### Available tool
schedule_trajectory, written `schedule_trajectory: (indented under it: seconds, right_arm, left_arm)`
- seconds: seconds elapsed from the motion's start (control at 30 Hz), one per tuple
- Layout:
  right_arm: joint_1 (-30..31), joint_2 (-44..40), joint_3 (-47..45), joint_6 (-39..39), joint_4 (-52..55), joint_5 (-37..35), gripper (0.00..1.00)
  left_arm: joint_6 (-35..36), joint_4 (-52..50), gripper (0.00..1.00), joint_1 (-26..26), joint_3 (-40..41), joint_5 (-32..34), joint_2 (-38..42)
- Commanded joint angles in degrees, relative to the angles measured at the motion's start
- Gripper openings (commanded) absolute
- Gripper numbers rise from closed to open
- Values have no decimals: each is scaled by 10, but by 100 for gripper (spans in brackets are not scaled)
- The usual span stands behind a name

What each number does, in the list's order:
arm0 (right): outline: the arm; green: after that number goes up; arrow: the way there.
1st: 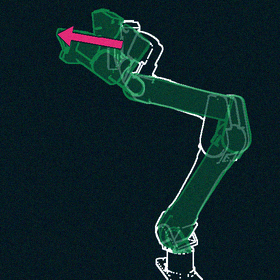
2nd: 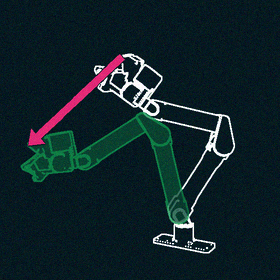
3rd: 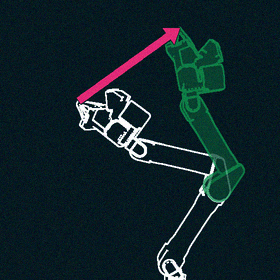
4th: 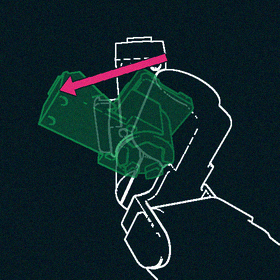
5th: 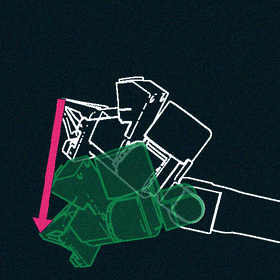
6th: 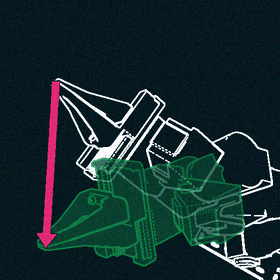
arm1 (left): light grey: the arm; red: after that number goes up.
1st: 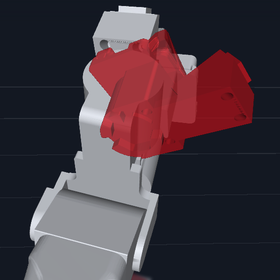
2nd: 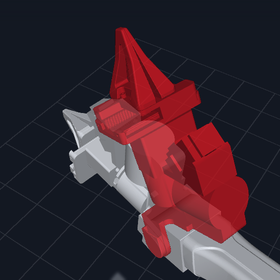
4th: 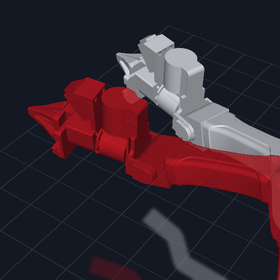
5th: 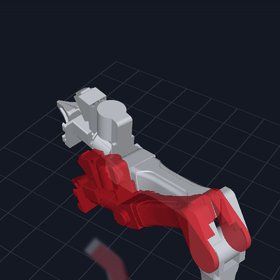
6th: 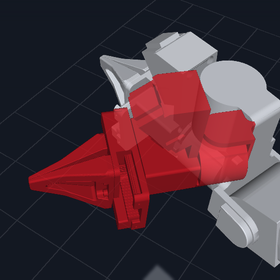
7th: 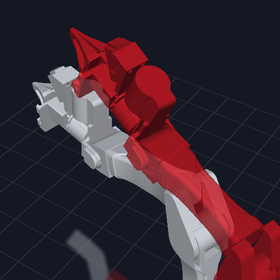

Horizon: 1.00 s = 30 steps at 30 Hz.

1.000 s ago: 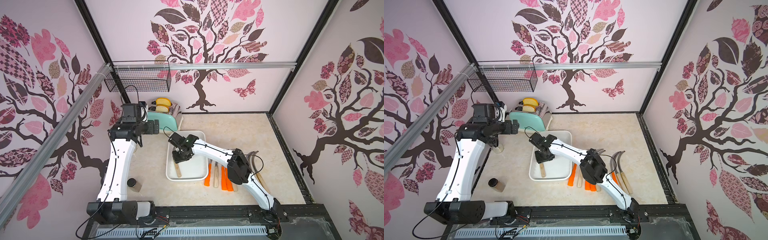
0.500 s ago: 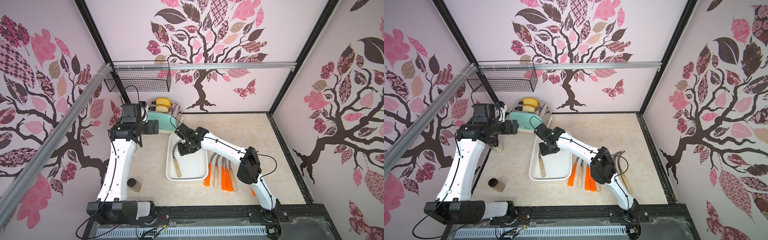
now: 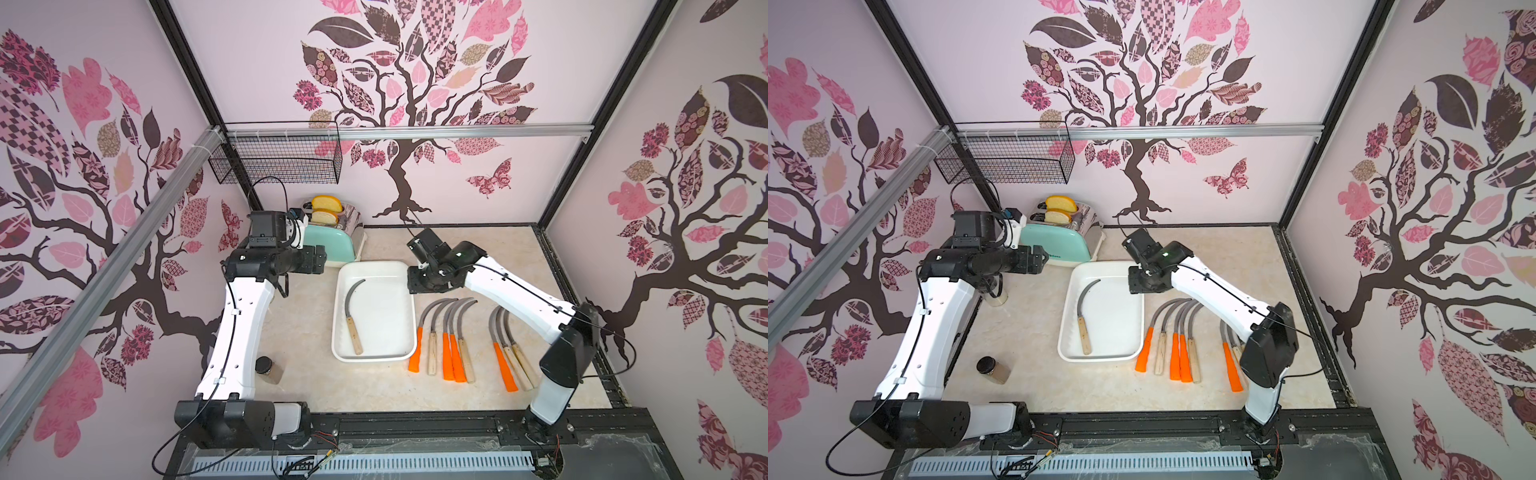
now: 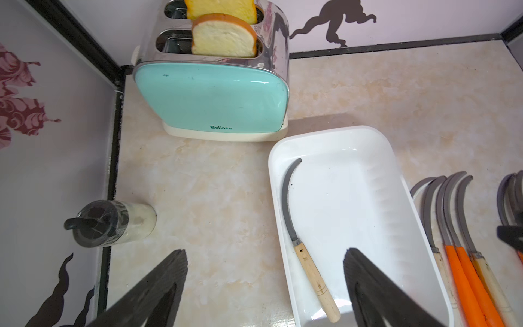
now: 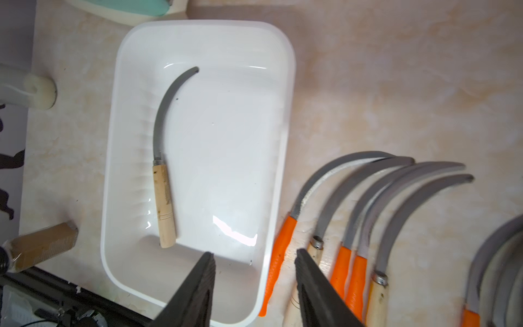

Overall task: Put small sickles into storage boxes
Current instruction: Place the sickle in the storage box, then pick up the sickle at the center of the board.

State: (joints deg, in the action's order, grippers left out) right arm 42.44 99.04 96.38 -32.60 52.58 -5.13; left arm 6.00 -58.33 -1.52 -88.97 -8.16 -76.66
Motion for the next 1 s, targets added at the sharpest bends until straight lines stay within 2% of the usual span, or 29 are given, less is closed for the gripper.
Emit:
schedule_trajectory:
  seconds: [0.0,0.13,0.2,0.3,0.37,0.53,0.6,0.8,0.97]
  right_arm:
    - [-15,-48,-47,1,-1,-48,54]
    - [-29,-97,-75,13,17,-123,73]
    - [-37,-112,-79,20,27,-141,77]
    - [-48,-134,-93,17,38,-179,99]
    - [-69,-146,-108,16,38,-174,99]
    - [-160,-185,-198,15,-3,-82,100]
    - [-182,-200,-231,7,-10,-76,99]
    - [-187,-229,-280,23,-14,-72,99]
    - [-187,-249,-318,25,-29,-46,99]
  left_arm:
    - [25,-2,92,-24,6,-15,-1]
    - [23,4,93,-31,0,-13,-4]
    - [21,4,93,-33,-5,-16,-7]
    - [21,4,94,-37,-10,-26,-10]
    - [20,4,94,-41,-11,-30,-12]
    - [21,11,94,-51,-14,-31,-13]
    - [19,15,94,-53,-16,-35,-15]
    - [13,18,95,-57,-29,-52,-31]
    - [3,28,94,-61,-23,-93,-43]
